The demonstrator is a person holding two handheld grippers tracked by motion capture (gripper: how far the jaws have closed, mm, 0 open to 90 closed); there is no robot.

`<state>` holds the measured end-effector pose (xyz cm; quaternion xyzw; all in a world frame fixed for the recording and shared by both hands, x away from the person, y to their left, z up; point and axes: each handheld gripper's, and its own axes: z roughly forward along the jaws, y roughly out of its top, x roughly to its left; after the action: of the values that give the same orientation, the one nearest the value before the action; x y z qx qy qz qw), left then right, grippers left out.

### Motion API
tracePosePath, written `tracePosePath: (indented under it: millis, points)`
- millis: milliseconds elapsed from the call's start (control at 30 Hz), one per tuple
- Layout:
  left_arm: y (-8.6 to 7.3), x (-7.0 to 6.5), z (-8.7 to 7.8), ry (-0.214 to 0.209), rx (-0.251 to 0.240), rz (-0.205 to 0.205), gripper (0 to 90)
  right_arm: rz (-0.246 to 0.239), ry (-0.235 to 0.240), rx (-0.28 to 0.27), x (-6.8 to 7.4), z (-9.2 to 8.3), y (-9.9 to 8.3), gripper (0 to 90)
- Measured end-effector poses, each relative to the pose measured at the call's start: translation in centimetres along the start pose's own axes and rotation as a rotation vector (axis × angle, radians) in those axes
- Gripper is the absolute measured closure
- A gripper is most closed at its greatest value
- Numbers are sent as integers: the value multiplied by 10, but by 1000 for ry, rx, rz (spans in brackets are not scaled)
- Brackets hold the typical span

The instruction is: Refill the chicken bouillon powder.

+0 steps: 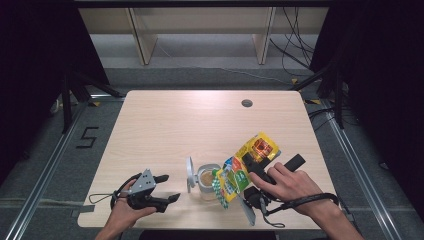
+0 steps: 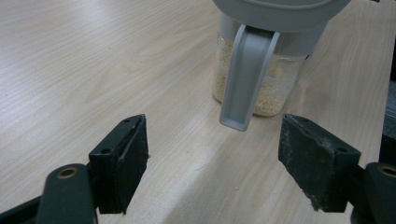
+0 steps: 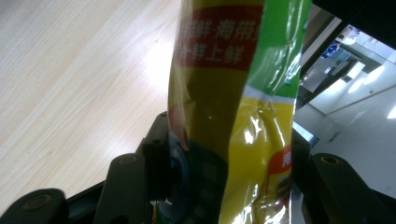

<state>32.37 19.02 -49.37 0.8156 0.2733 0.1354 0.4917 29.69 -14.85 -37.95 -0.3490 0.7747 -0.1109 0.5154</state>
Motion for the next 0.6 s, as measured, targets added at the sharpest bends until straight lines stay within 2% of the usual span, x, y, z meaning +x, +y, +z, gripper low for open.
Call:
tracePosePath:
  millis: [33, 133, 167, 233, 533, 600]
  points:
    - [0, 0, 0, 0, 0, -1, 239, -3, -13, 1, 0, 0, 0, 517]
    - [0, 0, 0, 3, 5, 4, 240, -1, -9, 3, 1, 0, 0, 517]
    - [0, 0, 0, 2, 4, -9, 240, -1, -9, 2, 1, 0, 0, 517]
    - [0, 0, 0, -1, 2, 4, 239, -8, -8, 1, 0, 0, 0, 517]
    - [0, 0, -1, 8, 6, 5, 240, -22, 1, -2, 0, 0, 1, 518]
    - [0, 0, -1, 8, 5, 5, 240, -8, -2, -2, 1, 0, 1, 518]
